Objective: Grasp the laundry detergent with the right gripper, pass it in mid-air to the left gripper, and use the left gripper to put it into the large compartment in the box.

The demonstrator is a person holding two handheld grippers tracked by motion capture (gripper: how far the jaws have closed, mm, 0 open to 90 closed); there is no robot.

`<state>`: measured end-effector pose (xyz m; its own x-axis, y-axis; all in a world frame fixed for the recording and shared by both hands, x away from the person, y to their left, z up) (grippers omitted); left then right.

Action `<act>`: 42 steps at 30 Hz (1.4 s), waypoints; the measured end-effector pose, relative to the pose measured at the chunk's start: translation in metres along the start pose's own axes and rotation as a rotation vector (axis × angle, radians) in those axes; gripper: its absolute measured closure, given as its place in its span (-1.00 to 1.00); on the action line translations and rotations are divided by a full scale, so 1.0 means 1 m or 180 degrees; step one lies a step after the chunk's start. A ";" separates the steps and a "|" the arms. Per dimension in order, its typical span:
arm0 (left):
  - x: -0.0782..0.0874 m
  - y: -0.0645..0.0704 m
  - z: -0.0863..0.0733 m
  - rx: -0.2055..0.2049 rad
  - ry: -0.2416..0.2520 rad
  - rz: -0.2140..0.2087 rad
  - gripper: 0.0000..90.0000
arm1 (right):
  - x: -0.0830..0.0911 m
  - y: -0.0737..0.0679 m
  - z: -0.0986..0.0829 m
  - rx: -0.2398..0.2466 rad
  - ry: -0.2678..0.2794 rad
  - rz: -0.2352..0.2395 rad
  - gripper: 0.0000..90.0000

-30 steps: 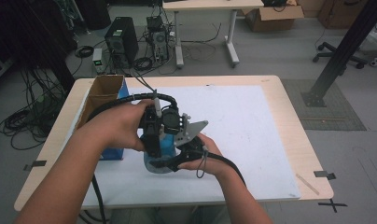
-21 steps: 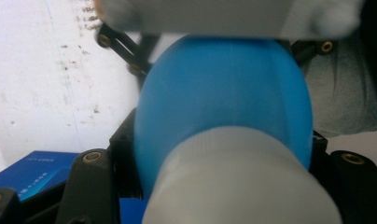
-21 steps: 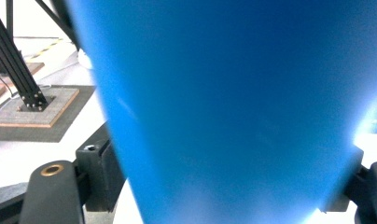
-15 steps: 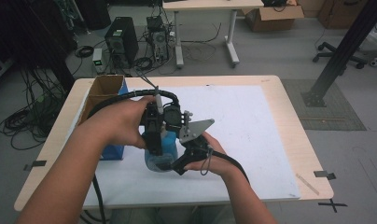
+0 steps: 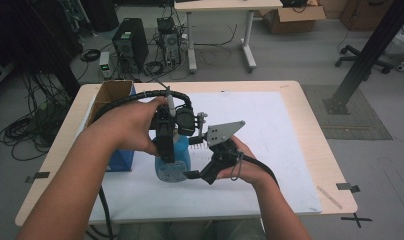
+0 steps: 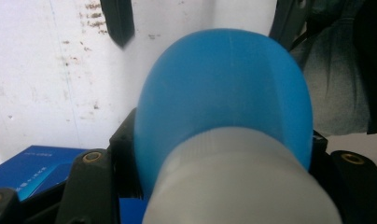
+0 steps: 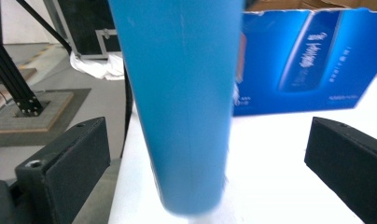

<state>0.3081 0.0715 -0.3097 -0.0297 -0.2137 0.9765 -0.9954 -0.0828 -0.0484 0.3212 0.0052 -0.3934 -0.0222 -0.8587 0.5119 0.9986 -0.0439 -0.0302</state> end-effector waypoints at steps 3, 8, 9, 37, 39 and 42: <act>0.002 -0.001 -0.002 0.0024 -0.0010 -0.0015 -0.14 | 0.011 0.004 -0.003 -0.0014 -0.0063 -0.0042 -0.99; 0.009 -0.006 -0.010 0.0219 -0.0026 -0.0110 -0.14 | 0.032 0.011 -0.008 -0.0012 -0.0179 -0.0143 -0.99; 0.012 -0.007 -0.011 0.0279 -0.0018 -0.0131 -0.15 | 0.038 0.014 -0.011 -0.0034 -0.0237 -0.0185 -0.99; 0.096 -0.082 -0.104 0.3026 0.0294 -0.0594 -0.15 | 0.093 0.054 -0.064 -0.0081 -0.1381 -0.0749 -0.96; 0.100 -0.086 -0.112 0.3222 0.0349 -0.0627 -0.15 | 0.093 0.054 -0.064 -0.0072 -0.1396 -0.0748 -0.96; 0.105 -0.096 -0.133 0.3557 0.0396 -0.0639 -0.15 | 0.096 0.054 -0.064 -0.0061 -0.1424 -0.0757 -0.96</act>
<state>0.3878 0.1865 -0.1742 0.0500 -0.0061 0.9987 -0.3471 -0.9378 0.0116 0.3701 -0.1121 -0.4004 -0.2217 -0.5211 0.8242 0.9673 -0.2245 0.1182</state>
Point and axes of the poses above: each handheld gripper's, and its own axes: x roughly backward along the jaws, z roughly out of its top, y roughly to its right, the point moved 9 cm from there along -x, roughly forward along the jaws, and after that the axes turned 9 degrees about -y, right-handed, at the moved point
